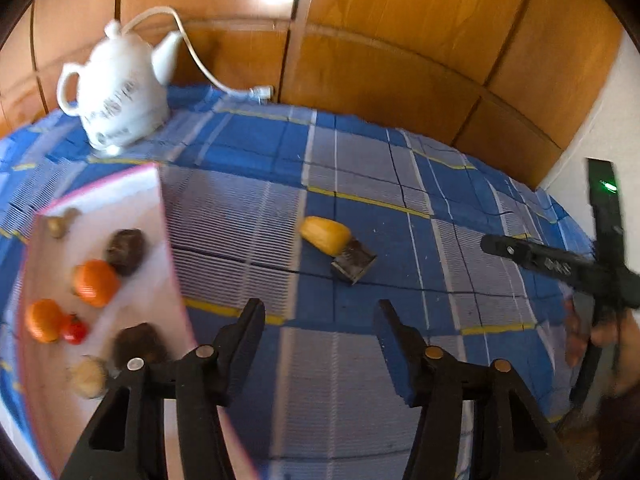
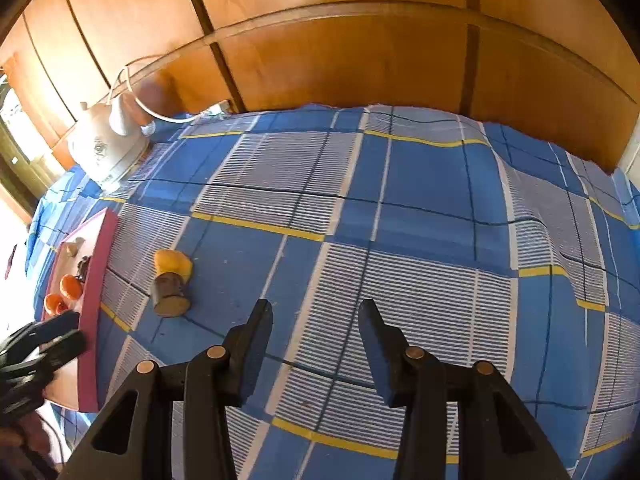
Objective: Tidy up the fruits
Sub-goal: 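Withdraw the right tool from the tray while the left tool moves to the dark cut root piece, then close the left tool on the dark cut root piece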
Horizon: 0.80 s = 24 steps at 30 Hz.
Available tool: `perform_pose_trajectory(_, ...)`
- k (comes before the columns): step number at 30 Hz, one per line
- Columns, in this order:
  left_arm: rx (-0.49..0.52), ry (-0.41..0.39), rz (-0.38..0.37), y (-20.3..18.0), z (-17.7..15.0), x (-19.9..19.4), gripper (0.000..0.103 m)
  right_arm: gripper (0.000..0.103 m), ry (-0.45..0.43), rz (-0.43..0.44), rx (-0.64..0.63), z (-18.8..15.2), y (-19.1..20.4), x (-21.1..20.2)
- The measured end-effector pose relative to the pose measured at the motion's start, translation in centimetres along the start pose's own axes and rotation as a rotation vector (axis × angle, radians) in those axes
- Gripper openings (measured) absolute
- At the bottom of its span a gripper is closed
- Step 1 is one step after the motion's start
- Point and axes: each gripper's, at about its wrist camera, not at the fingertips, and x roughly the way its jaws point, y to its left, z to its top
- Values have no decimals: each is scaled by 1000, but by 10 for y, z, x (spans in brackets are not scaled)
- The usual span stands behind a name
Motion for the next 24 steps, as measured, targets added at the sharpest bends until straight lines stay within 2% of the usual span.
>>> perform_pose_trajectory(5, -69, 69, -45, -11, 14, 39, 58, 45, -14, 31, 15, 3, 2, -3)
perform_pose_trajectory(11, -236, 110, -103, -8, 30, 71, 64, 45, -23, 27, 6, 5, 5, -3)
perform_pose_trajectory(14, -278, 125, -92, -6, 35, 85, 63, 45, -28, 29, -1, 6, 7, -4)
perform_pose_trajectory(16, -286, 147, -84, -7, 35, 93, 58, 45, -26, 28, -8, 5, 8, -3)
perform_pose_trajectory(17, -279, 153, -79, -8, 34, 97, 43, 45, -24, 25, -15, 5, 10, -3)
perform_pose_trajectory(19, -239, 136, -65, -12, 33, 99, 44, 45, -23, 22, -28, 5, 11, -2)
perform_pose_trajectory(24, -164, 127, -88, -12, 19, 86, 43, 45, -15, 12, -29, 4, 10, 0)
